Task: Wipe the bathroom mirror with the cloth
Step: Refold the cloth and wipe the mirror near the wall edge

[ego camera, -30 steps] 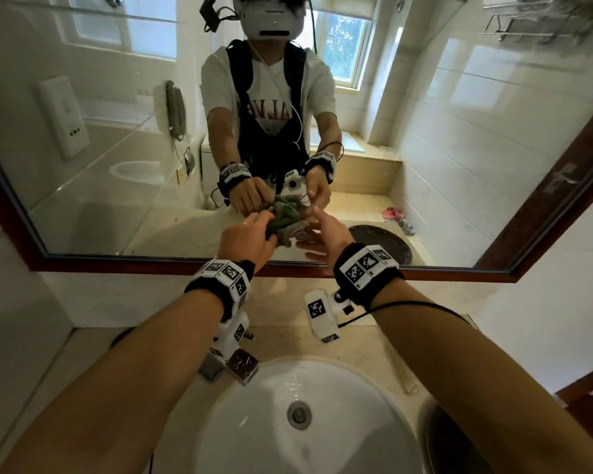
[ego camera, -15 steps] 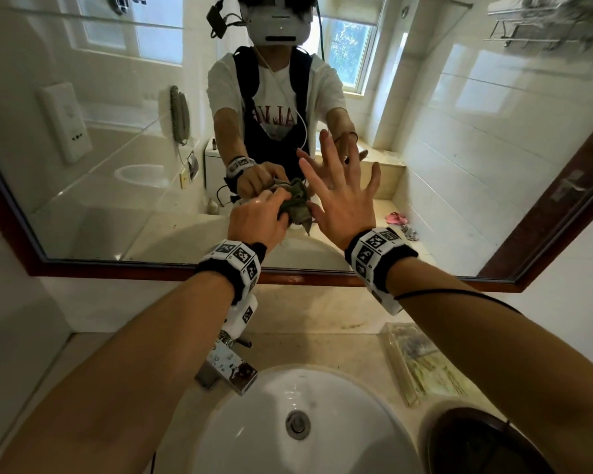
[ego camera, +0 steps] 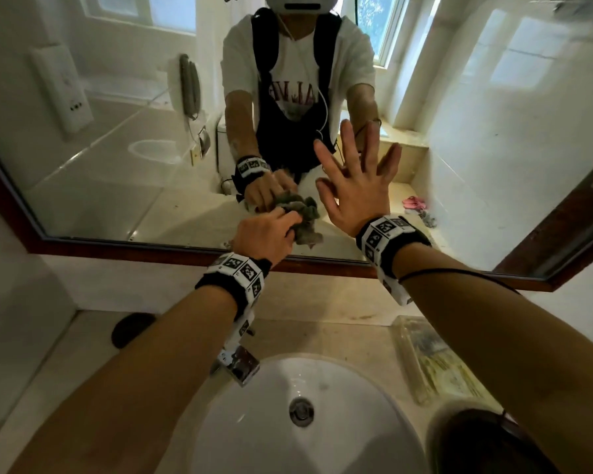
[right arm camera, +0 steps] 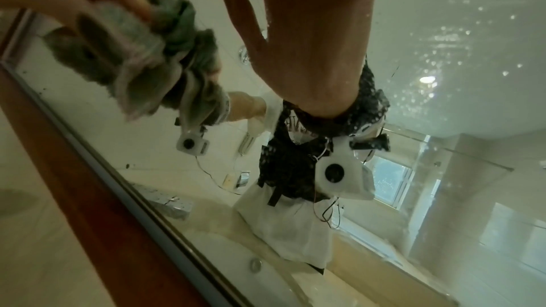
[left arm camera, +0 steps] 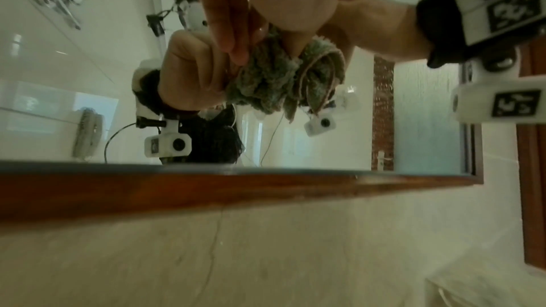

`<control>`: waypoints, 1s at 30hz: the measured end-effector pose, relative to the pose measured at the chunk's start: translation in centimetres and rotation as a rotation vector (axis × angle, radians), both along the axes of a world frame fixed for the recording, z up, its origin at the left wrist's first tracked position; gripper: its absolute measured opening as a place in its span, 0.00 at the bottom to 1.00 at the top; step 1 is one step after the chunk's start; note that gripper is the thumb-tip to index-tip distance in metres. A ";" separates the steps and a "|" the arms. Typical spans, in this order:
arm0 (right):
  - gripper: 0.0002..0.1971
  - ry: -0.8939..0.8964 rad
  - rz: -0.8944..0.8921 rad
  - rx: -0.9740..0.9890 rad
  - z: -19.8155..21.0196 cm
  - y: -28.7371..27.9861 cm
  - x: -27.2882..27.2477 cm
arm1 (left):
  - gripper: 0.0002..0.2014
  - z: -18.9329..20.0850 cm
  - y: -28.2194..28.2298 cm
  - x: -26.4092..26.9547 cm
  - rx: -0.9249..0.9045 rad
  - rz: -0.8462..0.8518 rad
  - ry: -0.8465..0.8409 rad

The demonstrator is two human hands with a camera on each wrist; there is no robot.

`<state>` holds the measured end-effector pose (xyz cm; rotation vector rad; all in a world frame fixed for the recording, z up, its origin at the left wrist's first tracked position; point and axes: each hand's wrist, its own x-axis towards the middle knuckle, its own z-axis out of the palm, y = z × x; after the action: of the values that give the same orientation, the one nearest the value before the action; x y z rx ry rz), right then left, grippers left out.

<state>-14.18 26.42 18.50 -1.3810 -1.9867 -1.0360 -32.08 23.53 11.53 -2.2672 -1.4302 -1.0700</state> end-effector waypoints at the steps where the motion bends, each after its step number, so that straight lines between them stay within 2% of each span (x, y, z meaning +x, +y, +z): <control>1: 0.29 0.002 0.002 0.010 -0.1 0.1 -0.1 | 0.11 -0.7 -0.1 0.2 -0.023 0.003 0.018; 7: 0.31 0.018 0.023 0.051 -0.3 0.6 -0.3 | 0.09 -3.8 -0.7 1.9 -0.220 0.051 0.078; 13: 0.34 0.038 0.050 0.037 -0.4 0.5 0.0 | 0.12 -3.1 -1.4 2.3 -0.316 0.101 0.185; 18: 0.35 0.073 0.027 -0.004 -0.9 0.4 -0.8 | 0.14 -0.5 -1.4 -0.4 -0.151 0.140 0.045; 24: 0.35 0.262 -0.026 -0.097 -5.3 -0.6 -4.1 | 0.13 3.8 -1.4 -3.1 -0.029 0.225 -0.109; 27: 0.35 0.234 -0.037 -0.152 -8.3 -0.9 -4.3 | 0.12 3.6 -1.2 -3.9 -0.022 0.183 -0.130; 30: 0.33 0.200 -0.039 -0.171 -9.4 -1.0 -3.8 | 0.11 2.5 -0.9 -4.3 -0.016 0.160 -0.115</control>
<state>-17.99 25.46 9.12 -1.5530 -1.9431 -0.7255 -36.36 22.58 14.03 -2.0897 -1.6392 -1.1578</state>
